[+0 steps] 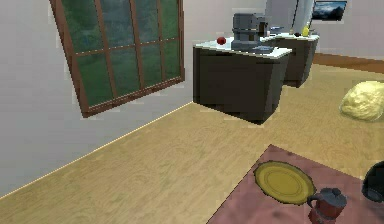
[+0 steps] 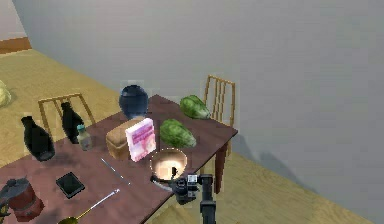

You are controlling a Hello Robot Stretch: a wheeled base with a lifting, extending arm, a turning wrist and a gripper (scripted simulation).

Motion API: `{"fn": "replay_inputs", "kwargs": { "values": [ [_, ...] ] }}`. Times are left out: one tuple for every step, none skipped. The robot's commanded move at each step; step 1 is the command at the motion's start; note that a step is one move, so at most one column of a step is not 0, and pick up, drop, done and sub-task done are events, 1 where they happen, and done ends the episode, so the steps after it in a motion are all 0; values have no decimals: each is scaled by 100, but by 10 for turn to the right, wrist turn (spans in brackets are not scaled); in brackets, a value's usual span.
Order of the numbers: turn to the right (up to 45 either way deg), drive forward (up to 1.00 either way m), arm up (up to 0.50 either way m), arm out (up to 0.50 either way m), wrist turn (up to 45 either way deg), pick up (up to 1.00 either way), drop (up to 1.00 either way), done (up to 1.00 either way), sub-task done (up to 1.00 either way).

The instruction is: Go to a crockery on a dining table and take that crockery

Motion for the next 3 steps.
{"fn": "replay_inputs", "kwargs": {
  "values": [
    [0,0,0,0,0,100,0,0,0],
    [0,0,10,0,0,0,0,0,0],
    [0,0,0,0,0,0,0,100,0]
  ]
}}
